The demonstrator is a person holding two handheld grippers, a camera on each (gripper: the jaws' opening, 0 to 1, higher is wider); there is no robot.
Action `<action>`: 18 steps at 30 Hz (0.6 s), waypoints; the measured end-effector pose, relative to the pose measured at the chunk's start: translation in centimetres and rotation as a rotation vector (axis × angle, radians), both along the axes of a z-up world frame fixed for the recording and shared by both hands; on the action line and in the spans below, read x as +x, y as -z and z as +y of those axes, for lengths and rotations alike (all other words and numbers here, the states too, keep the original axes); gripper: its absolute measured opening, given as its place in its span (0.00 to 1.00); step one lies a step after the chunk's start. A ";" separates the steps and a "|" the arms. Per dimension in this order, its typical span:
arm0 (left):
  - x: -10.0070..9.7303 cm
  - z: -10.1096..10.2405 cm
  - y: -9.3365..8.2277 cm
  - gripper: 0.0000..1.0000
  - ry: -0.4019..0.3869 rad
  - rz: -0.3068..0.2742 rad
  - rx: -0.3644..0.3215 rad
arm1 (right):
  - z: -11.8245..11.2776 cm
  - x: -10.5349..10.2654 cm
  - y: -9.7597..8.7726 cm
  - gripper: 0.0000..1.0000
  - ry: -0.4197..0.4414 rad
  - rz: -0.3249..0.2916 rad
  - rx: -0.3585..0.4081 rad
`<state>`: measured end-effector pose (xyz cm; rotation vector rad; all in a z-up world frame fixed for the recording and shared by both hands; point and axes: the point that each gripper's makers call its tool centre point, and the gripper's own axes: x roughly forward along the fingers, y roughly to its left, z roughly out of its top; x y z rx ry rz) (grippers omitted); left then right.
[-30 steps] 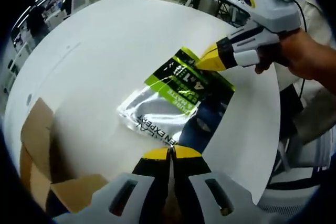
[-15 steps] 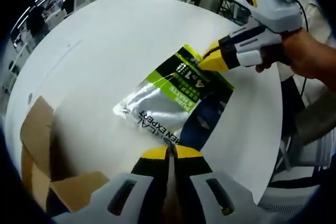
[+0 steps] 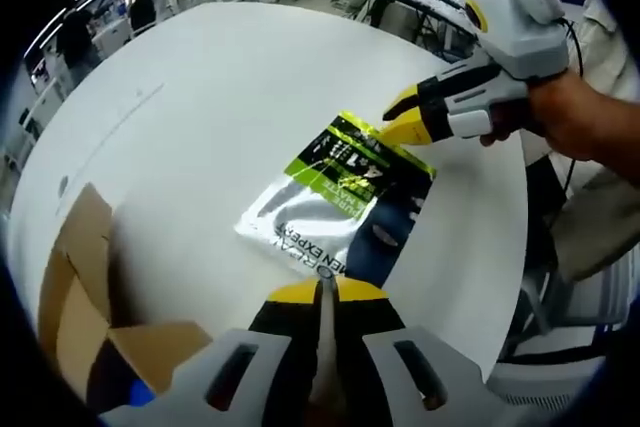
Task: Operate the shoe box by opening the lid, removing the specified soft item, and placing it in the target area until the item is outside and the box remains undamaged.
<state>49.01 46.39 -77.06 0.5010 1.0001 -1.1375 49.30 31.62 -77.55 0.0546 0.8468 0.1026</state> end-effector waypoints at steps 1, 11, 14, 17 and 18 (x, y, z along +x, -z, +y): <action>0.0 0.0 -0.3 0.01 -0.004 -0.003 -0.008 | -0.2 -0.1 -0.2 0.16 0.004 0.000 -0.005; 0.6 0.6 -3.0 0.03 -0.032 -0.031 -0.079 | 0.1 -0.6 -2.1 0.15 0.006 -0.018 -0.026; 0.7 1.3 -3.8 0.03 -0.038 -0.040 -0.093 | 0.6 -0.5 -3.2 0.16 0.002 -0.032 -0.037; 0.7 2.0 -4.5 0.03 -0.051 -0.037 -0.111 | 1.1 -0.4 -4.1 0.15 0.003 -0.042 -0.039; 0.7 2.2 -4.7 0.04 -0.056 -0.038 -0.114 | 1.3 -0.5 -4.2 0.15 0.001 -0.043 -0.041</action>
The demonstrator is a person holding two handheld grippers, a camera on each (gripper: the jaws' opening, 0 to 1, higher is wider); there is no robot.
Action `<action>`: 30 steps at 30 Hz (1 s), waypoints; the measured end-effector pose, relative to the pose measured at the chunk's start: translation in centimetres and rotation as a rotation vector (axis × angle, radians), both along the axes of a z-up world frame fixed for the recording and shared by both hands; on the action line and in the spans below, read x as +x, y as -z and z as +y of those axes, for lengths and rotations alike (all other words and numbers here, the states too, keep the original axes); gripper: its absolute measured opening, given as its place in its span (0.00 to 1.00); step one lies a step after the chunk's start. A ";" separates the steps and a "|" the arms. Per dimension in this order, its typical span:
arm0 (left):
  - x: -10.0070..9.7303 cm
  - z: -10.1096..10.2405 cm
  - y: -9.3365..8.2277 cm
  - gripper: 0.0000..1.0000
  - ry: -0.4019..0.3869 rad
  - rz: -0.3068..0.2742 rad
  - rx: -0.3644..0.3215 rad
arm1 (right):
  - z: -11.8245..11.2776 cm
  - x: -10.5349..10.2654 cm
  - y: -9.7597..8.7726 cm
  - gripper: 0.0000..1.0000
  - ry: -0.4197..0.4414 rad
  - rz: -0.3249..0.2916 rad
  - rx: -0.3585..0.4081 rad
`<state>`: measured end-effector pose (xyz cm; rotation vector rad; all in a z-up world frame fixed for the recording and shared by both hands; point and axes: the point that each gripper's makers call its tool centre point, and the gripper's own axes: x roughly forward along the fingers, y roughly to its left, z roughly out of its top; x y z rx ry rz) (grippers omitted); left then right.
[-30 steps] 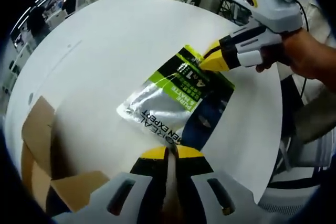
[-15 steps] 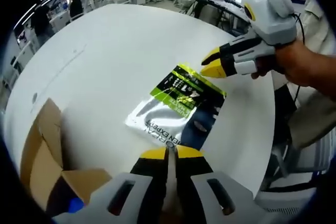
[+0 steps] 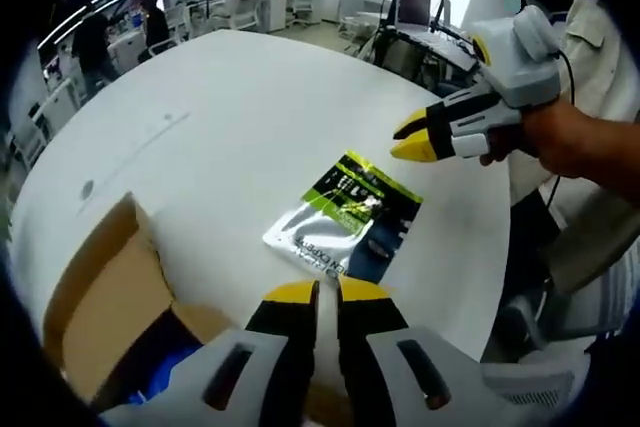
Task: Operate the shoe box by opening the lid, removing the specified soft item, and placing it in the target area until the item is outside and the box remains undamaged.
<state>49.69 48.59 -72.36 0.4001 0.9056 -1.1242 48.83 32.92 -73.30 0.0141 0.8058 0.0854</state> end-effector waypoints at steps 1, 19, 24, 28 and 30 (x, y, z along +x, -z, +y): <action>0.0 0.2 -0.2 0.04 -0.002 -0.004 -0.005 | 0.4 0.0 -0.4 0.15 -0.006 -0.005 -0.005; 0.1 6.1 -3.6 0.05 -0.074 -0.033 -0.069 | 6.2 -1.0 -3.7 0.15 -0.055 -0.026 -0.035; 0.1 8.0 -3.7 0.05 -0.096 -0.031 -0.069 | 8.0 -0.9 -4.1 0.15 -0.073 -0.031 -0.036; 0.3 9.2 -3.9 0.05 -0.109 -0.034 -0.068 | 9.0 -0.8 -4.3 0.15 -0.087 -0.029 -0.042; 0.4 9.8 -4.0 0.05 -0.116 -0.037 -0.069 | 9.6 -0.7 -4.4 0.14 -0.097 -0.028 -0.043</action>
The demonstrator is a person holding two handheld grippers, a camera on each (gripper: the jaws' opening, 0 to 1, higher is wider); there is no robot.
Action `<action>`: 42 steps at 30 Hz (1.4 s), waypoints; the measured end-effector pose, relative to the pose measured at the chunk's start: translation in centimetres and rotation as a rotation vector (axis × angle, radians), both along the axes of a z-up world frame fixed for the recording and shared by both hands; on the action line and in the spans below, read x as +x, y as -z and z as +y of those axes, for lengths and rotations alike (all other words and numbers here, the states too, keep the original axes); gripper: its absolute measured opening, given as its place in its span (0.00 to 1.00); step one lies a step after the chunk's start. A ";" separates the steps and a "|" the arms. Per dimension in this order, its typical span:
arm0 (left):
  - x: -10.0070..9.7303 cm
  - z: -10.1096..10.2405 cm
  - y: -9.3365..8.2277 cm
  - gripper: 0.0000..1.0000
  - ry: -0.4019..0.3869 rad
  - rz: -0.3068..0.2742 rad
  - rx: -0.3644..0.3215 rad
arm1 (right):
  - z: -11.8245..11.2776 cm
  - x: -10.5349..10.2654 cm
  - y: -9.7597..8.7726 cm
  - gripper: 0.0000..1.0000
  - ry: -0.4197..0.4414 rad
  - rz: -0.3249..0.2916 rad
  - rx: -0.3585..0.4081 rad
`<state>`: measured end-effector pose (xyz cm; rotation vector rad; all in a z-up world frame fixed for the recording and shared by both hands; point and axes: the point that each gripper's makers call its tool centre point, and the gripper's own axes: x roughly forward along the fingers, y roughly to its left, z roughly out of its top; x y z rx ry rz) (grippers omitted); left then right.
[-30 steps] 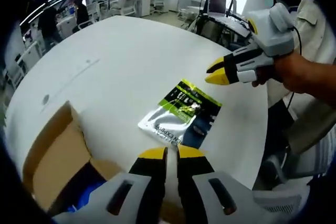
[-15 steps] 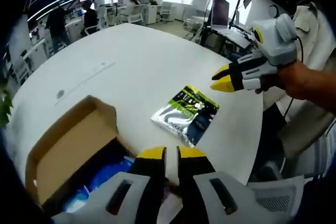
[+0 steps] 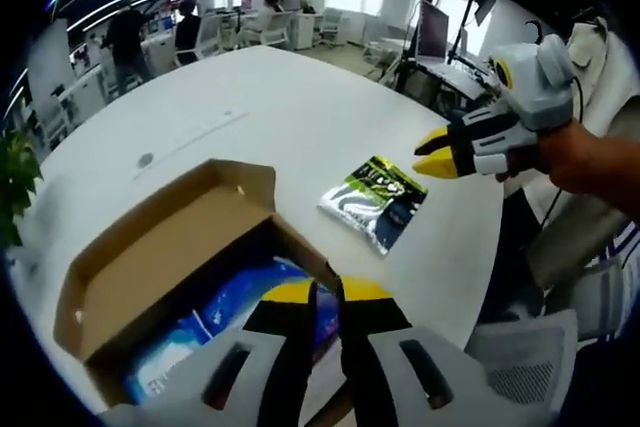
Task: Operate the shoe box by opening the lid, removing the specified soft item, and placing it in the target area until the item is outside and the box remains undamaged.
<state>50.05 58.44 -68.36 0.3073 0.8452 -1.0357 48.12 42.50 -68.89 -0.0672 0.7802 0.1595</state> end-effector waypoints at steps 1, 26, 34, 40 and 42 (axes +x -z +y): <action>0.0 0.2 0.0 0.05 -0.006 0.003 -0.002 | 0.3 0.1 -0.1 0.14 -0.003 0.000 -0.001; 2.2 9.2 -0.2 0.05 -0.131 -0.002 0.000 | 10.7 2.7 -2.2 0.14 -0.150 -0.036 0.001; 2.6 11.9 0.1 0.05 -0.166 0.000 0.007 | 13.7 3.3 -2.1 0.13 -0.187 -0.034 0.011; 3.1 13.4 0.2 0.05 -0.186 0.004 0.008 | 15.5 3.7 -2.1 0.13 -0.211 -0.032 0.014; 3.2 14.0 0.3 0.05 -0.191 0.003 0.010 | 16.2 3.9 -2.1 0.13 -0.217 -0.035 0.017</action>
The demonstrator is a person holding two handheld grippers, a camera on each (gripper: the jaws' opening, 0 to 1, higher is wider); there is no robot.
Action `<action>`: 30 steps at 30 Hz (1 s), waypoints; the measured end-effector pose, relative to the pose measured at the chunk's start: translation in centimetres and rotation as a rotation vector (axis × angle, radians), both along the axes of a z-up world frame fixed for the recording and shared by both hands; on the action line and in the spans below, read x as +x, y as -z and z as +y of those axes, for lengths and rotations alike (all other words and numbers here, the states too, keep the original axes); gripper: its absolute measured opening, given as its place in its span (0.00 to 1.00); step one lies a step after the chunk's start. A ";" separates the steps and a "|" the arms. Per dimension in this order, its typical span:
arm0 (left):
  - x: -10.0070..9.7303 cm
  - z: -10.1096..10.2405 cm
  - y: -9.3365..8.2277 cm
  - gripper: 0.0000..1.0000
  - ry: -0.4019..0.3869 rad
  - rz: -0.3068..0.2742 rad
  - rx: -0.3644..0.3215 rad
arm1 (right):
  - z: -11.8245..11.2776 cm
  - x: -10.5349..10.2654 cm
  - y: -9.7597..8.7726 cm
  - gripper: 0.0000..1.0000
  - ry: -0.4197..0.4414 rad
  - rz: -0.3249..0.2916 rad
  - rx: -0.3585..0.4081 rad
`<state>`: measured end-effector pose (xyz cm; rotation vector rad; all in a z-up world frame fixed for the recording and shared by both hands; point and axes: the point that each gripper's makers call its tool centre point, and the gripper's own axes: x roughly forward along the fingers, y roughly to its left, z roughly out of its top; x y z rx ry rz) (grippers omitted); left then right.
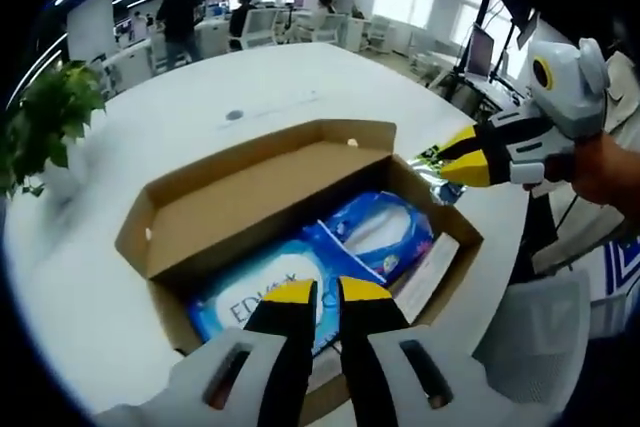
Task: Operate the shoe box by opening the lid, removing the specified soft item, and placing it in the target area until the item is outside and the box remains undamaged.
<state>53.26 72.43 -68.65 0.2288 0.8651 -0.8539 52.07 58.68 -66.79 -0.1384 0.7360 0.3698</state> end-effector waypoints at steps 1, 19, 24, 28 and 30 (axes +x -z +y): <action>0.0 0.2 0.0 0.05 -0.002 0.002 0.000 | 0.3 0.1 0.0 0.13 -0.004 0.001 0.000; 0.7 4.5 1.2 0.05 -0.048 0.019 0.020 | 5.9 1.0 1.4 0.12 -0.071 0.022 0.025; 1.1 5.4 1.6 0.05 -0.057 0.024 0.024 | 7.1 1.4 2.0 0.11 -0.083 0.032 0.033; 1.2 6.1 2.1 0.05 -0.065 0.033 0.026 | 8.1 1.5 3.1 0.11 -0.095 0.050 0.036; 1.3 6.3 2.4 0.05 -0.066 0.038 0.029 | 8.5 1.6 3.6 0.11 -0.100 0.060 0.037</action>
